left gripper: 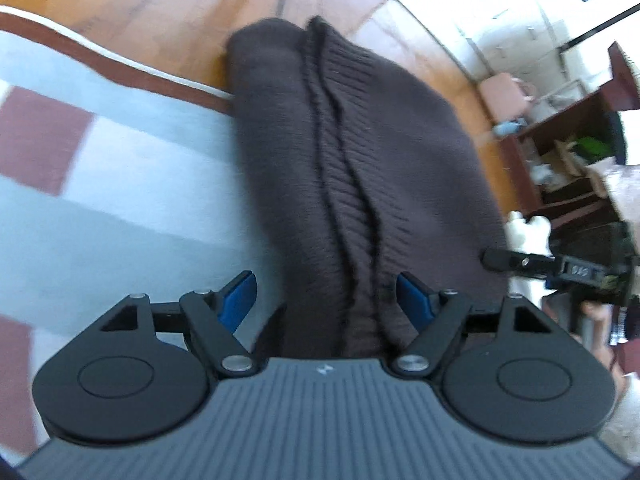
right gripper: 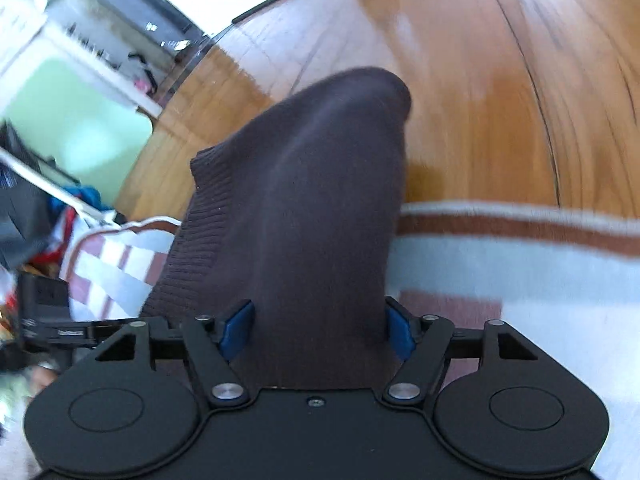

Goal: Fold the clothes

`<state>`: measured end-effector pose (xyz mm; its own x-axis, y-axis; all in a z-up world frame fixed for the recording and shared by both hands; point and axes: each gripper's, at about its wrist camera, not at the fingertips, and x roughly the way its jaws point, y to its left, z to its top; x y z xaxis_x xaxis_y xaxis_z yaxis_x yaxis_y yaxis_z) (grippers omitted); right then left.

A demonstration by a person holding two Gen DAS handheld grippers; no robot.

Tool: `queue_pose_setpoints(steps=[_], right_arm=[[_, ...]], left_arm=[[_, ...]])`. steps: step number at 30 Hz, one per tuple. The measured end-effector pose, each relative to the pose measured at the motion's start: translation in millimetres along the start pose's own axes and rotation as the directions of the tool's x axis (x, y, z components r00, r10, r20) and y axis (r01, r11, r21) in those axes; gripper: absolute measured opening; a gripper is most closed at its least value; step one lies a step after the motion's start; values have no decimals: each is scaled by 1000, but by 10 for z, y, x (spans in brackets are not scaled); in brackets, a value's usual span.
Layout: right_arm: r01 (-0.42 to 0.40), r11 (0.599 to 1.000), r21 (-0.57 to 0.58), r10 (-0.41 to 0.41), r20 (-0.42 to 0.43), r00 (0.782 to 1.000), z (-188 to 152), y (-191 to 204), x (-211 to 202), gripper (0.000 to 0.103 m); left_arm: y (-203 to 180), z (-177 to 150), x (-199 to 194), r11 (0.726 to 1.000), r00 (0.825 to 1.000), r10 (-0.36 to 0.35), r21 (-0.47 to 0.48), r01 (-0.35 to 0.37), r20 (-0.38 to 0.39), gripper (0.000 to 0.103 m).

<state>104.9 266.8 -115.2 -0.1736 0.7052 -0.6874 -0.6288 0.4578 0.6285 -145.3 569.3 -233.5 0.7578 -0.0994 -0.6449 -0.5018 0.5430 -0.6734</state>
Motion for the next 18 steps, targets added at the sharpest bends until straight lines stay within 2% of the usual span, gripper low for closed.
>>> queue_pose_setpoints(steps=[1,2,3,6,9,11,12,13,15,18], right_arm=[[-31,999,30,31,-16,999,-31,-53,5,89],[-44,998,39,45,-46,998,-57,-65,55,89],[-22,999,24,24,-57,998,-71,-39,118,90],[31,1000,-1,-31,-56,998,-58,39,303,92],[66,997,-41,-67,-19,998,0,149,414,92],[137,985,-108,-138,-2,990,21,299,458,84],[177,970,-169,-175,21,984,-6,394,451,75],[215,949,-231,-209,49,977,-40,491,441,61],[282,917,-282,-257,123,958,-127,682,354,46],[375,869,-322,-310,237,921,-297,1009,166,40]], left_arm=[[5,-6,16,999,999,-34,11,34,-15,72],[-6,1,62,998,998,-50,33,51,-26,67],[-42,11,112,997,999,-41,66,43,-31,59],[-160,10,185,986,1000,-4,164,8,-22,56],[-71,15,202,996,1000,-27,85,27,-1,56],[-13,14,202,999,999,-35,17,34,20,54],[15,13,202,999,999,-38,-17,39,30,45],[33,12,202,998,998,-38,-47,40,41,44],[-78,10,200,999,998,1,-48,2,61,38],[-321,-13,76,998,994,12,59,-18,111,34]])
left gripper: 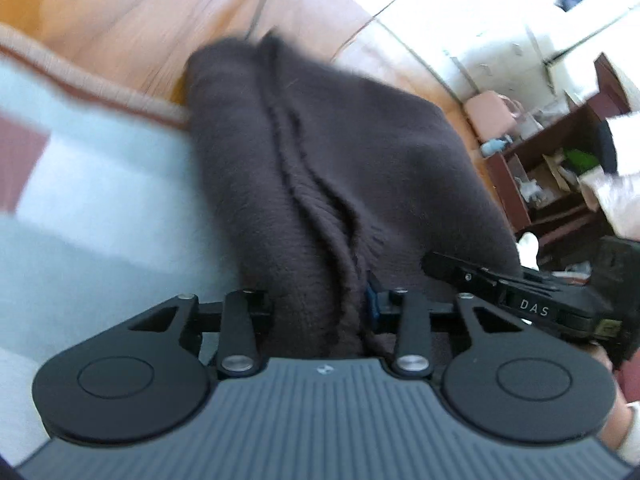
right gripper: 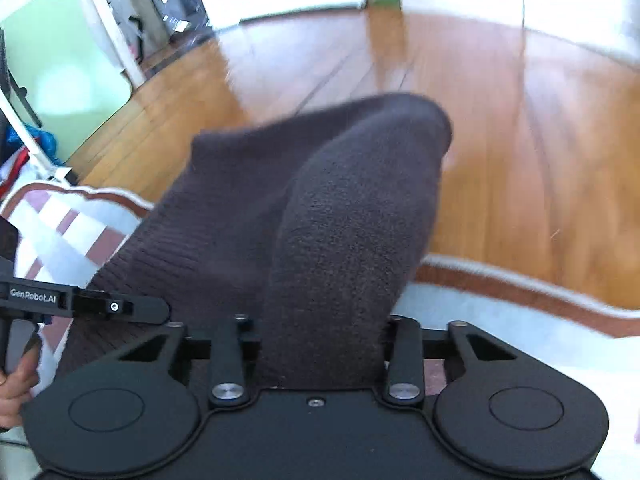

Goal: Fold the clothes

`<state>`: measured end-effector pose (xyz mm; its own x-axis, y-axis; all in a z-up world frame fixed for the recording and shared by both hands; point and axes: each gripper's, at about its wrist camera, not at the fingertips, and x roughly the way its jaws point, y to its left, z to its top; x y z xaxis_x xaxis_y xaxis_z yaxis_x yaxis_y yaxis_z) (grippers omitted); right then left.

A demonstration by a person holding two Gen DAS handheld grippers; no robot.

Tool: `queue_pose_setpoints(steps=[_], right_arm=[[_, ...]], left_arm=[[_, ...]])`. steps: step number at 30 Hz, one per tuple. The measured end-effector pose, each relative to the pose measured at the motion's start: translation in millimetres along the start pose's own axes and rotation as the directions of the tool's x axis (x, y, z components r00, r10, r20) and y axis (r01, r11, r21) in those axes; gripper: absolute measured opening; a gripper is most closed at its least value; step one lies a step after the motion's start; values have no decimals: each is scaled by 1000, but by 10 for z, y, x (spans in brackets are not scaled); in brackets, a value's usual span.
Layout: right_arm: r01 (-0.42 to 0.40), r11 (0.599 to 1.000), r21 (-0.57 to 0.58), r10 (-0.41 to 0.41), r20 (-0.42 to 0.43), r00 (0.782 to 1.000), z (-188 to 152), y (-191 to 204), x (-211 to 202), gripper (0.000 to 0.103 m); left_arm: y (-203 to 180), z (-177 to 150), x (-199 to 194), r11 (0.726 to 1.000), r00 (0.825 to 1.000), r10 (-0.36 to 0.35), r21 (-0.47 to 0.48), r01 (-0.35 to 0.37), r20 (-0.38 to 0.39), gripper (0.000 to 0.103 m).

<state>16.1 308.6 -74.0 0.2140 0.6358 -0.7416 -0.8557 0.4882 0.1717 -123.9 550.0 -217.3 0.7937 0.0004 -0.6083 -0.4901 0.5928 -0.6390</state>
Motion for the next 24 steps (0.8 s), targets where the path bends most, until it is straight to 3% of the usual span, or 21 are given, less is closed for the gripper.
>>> queue_pose_setpoints(steps=[3,5,7,10,17,21,24], right_arm=[[62,996,-63,-57,79,995,-14,250,-331,39],[84,991,-106,-72,109,991,5,337,-534,38],[105,984,-141,-86,136,987,20,406,-721,38],[134,978,-161,-105,177,979,44,508,-947,38],[105,989,-102,-80,226,971,47,472,-1361,38],[118,992,-41,-105,232,967,24,218,-1616,37],[159,987,7,-156,247,957,21,-125,-1893,37]], left_arm=[[-260,-39,-120,994,999,36,102,-38,21,32],[-513,-115,-183,966,991,125,223,-131,40,32],[-709,-181,-257,947,987,142,282,-156,71,31],[-901,-260,-421,937,988,122,318,-148,98,31],[-1212,-433,-736,933,990,73,342,-112,124,31],[-1593,-431,-609,904,992,56,416,-98,112,31],[-1963,-325,-396,889,998,-5,457,-23,60,31]])
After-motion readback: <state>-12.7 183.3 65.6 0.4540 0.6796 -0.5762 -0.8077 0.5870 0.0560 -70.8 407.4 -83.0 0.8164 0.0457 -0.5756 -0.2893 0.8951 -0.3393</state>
